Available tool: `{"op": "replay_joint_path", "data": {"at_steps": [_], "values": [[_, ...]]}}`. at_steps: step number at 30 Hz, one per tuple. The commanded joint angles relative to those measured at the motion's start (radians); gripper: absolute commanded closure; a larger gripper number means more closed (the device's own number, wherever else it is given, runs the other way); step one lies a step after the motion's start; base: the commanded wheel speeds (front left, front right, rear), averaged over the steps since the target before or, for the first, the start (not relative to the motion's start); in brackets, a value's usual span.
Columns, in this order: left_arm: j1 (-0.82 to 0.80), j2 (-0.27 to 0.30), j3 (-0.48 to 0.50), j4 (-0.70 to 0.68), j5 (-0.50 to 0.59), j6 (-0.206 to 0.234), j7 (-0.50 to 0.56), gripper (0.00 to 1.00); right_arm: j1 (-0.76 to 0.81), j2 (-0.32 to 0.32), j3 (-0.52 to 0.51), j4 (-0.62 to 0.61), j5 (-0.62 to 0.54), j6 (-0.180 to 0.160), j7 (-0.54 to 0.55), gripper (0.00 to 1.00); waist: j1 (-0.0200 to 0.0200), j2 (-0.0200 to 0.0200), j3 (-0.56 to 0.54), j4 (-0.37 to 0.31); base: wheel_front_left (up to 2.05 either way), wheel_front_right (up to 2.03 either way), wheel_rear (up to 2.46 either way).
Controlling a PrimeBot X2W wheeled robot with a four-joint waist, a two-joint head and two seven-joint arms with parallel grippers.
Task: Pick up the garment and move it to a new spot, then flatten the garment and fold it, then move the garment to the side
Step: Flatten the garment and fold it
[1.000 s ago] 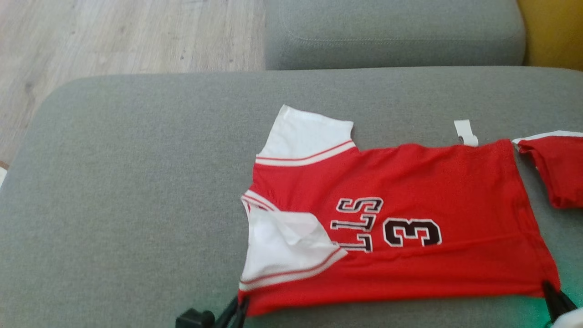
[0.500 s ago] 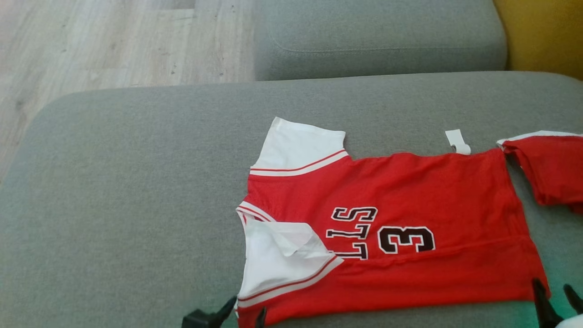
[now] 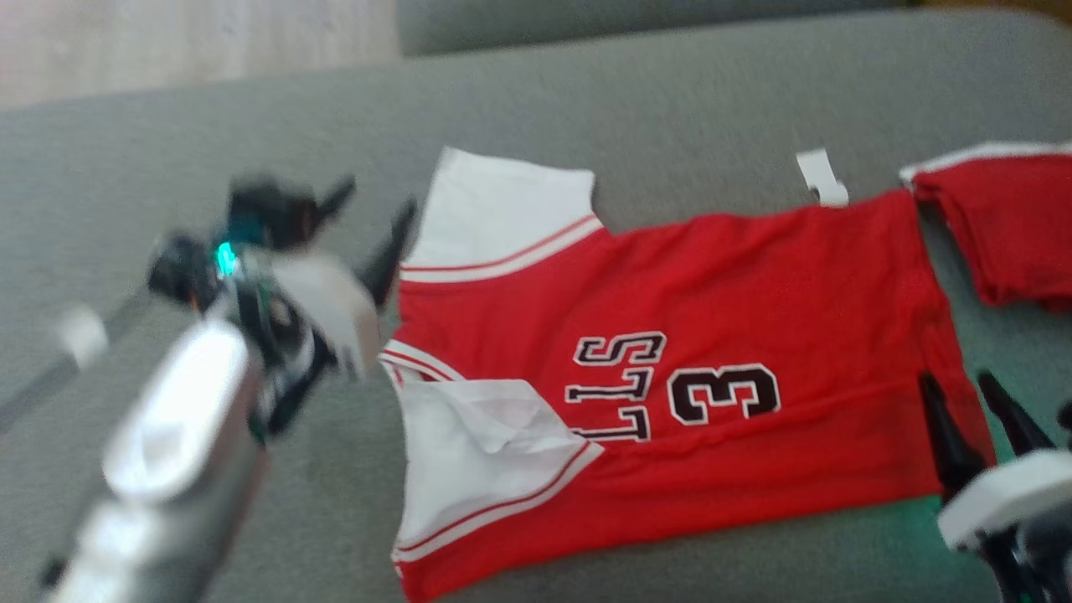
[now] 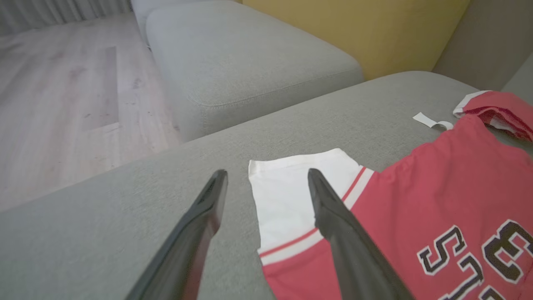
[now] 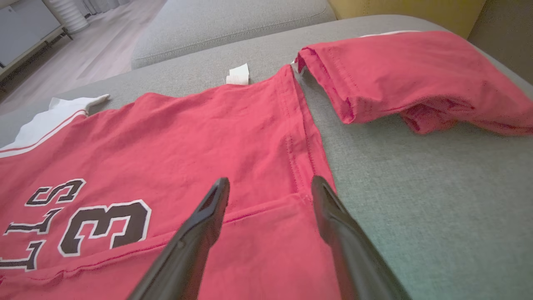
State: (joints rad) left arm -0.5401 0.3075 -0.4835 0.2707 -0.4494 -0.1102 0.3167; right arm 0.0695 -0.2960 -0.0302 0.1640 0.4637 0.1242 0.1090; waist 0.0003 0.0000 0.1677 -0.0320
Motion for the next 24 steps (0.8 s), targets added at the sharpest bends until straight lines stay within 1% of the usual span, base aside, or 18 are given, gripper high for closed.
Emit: {"op": "replay_joint_path", "data": {"at_steps": [1,4,5,6,7,8,11,16,21,24], "values": [[-0.107,0.036,0.033,0.001,-0.032,-0.011,0.042,0.0,-0.044,-0.034,0.029,-0.04,-0.003,0.007,0.001,0.0,-0.0003,0.0,0.086,-0.066,0.0,0.0,0.0],[-0.234,0.067,-0.002,0.064,-0.079,-0.019,0.121,0.0,-0.083,-0.041,0.062,-0.048,0.002,0.007,0.002,0.0,-0.0003,0.0,0.135,-0.107,0.0,0.0,0.0],[-0.269,0.076,-0.021,0.084,-0.097,-0.019,0.142,0.0,-0.093,-0.043,0.07,-0.048,0.005,0.007,0.002,0.0,-0.0003,0.0,0.148,-0.119,0.0,0.0,0.0],[-0.331,0.098,-0.059,0.122,-0.135,-0.02,0.176,0.0,-0.108,-0.046,0.083,-0.047,0.008,0.007,-0.001,0.0,-0.0003,0.0,0.17,-0.14,0.0,0.0,0.0],[-0.357,0.112,-0.076,0.144,-0.15,-0.02,0.189,0.0,-0.114,-0.046,0.088,-0.046,0.01,0.007,-0.003,0.0,-0.0003,0.0,0.18,-0.151,0.0,0.0,0.0],[-0.357,0.112,-0.076,0.144,-0.15,-0.02,0.189,0.0,-0.114,-0.046,0.088,-0.046,0.01,0.007,-0.003,0.0,-0.0003,0.0,0.18,-0.151,0.0,0.0,0.0],[-0.419,0.149,-0.118,0.213,-0.186,-0.02,0.219,0.0,-0.131,-0.044,0.099,-0.043,0.013,0.007,-0.008,0.0,-0.0003,0.0,0.208,-0.182,0.0,0.0,0.0],[-0.487,0.197,-0.17,0.31,-0.209,-0.02,0.233,0.0,-0.15,-0.04,0.111,-0.036,0.022,0.007,-0.017,0.0,-0.0003,0.0,0.245,-0.224,0.0,0.0,0.0],[-0.514,0.221,-0.211,0.384,-0.221,-0.02,0.22,0.0,-0.159,-0.034,0.117,-0.023,0.026,0.007,-0.028,0.0,-0.0003,0.0,0.264,-0.247,0.0,0.0,0.0],[-0.524,0.226,-0.234,0.412,-0.228,-0.02,0.208,0.0,-0.164,-0.031,0.118,-0.018,0.026,0.007,-0.032,0.0,-0.0003,0.0,0.27,-0.254,0.0,0.0,0.0]]}}
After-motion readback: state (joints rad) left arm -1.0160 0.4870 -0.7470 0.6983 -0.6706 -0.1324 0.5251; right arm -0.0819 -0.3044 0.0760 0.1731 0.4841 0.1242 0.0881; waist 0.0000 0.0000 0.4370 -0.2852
